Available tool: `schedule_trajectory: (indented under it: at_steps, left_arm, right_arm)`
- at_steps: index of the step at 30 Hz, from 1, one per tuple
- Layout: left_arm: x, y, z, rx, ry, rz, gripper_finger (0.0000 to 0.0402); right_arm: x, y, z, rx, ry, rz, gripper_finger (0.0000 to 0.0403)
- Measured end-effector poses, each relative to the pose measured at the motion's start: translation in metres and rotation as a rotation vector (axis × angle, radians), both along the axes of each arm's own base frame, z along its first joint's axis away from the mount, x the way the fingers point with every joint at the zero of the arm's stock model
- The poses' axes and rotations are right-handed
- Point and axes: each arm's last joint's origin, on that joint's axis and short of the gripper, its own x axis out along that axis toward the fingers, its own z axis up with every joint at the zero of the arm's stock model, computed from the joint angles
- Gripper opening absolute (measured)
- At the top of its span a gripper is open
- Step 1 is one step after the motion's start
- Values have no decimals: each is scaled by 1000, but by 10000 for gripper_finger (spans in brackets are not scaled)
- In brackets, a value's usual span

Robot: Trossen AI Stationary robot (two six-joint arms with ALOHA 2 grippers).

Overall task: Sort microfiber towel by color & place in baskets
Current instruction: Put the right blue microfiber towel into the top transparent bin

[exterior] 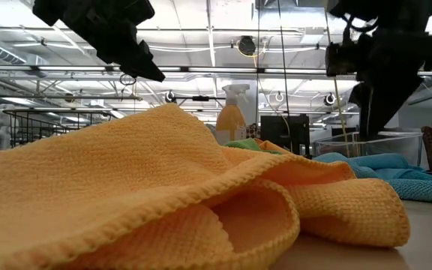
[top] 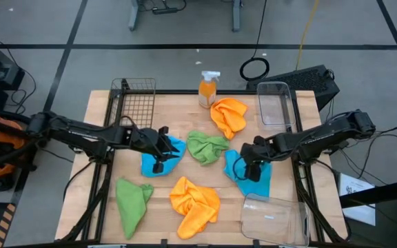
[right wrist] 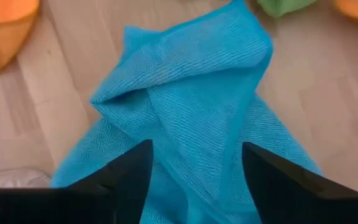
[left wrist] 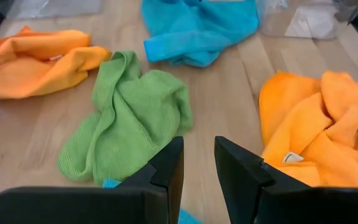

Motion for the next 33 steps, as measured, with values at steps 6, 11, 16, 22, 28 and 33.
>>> schedule_trajectory:
  at_steps: [6,11,16,22,28,33]
  left_arm:
    - [5,0,-2,-2,-20,0,99]
    - [9,-1,-2,-3,-40,0,99]
    - [10,-1,-4,-4,-31,-3,99]
    - [10,-3,-5,-5,-27,-13,99]
    - [10,-9,-4,-9,-37,-37,99]
    - [11,-14,-1,-12,-74,-56,99]
  right_arm:
    - [9,1,-24,-26,112,15,255]
    - [17,2,-42,-42,179,22,253]
    - [21,3,-59,-62,248,58,251]
    - [27,0,-71,-57,281,53,185]
    - [34,-3,-71,-73,204,47,50]
    - [32,-5,-54,-108,112,45,20]
